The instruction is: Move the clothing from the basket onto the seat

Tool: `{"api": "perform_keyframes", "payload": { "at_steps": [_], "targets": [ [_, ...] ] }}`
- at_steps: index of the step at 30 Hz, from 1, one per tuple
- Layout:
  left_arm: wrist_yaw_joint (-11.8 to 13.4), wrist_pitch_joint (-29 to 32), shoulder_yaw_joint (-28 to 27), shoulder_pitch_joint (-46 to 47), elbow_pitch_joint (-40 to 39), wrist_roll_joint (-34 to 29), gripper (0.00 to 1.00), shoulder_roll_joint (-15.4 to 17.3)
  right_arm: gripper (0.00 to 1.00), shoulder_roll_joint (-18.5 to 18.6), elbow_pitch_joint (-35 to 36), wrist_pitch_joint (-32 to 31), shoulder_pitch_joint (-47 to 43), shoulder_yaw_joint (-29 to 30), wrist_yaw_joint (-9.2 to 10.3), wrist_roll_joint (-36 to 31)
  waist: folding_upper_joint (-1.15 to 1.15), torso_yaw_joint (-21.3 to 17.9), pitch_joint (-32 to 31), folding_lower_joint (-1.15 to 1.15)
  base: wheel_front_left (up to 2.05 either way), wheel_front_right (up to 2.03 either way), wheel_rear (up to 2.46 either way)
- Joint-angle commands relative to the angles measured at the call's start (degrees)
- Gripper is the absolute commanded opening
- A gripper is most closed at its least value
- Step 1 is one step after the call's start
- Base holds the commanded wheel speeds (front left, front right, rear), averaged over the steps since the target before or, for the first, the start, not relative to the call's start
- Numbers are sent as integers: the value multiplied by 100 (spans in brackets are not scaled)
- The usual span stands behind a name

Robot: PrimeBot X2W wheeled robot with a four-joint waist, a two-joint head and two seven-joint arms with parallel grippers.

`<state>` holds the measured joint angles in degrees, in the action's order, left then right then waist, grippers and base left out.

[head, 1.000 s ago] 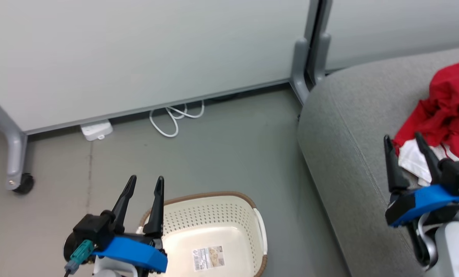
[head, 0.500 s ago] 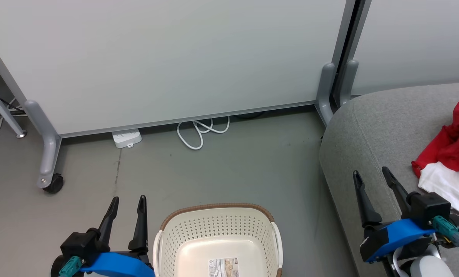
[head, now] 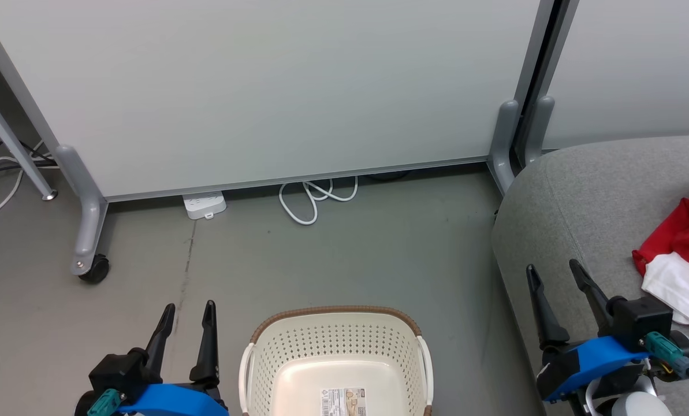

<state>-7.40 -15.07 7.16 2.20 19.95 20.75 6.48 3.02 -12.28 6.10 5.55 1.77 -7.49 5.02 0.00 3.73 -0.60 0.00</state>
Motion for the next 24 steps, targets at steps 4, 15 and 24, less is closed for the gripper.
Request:
{"api": "perform_keyframes", "payload": {
  "at_steps": [4, 15, 24],
  "targets": [
    [-12, -15, 29, 3, -20, -2, 100, -1, 100, -17, -4, 4, -104, -22, -1, 70, 0, 40, 34, 0, 0, 0, 0],
    [0, 0, 99, 4, 33, 44, 0, 1, 0, -6, -34, 1, -19, -35, 0, 123, 0, 63, 49, 0, 0, 0, 0],
    [1, 46, 101, -309, 425, 65, 0, -91, 0, -33, -496, -14, -217, -34, 0, 146, 0, 62, 48, 0, 0, 0, 0]
  ]
}}
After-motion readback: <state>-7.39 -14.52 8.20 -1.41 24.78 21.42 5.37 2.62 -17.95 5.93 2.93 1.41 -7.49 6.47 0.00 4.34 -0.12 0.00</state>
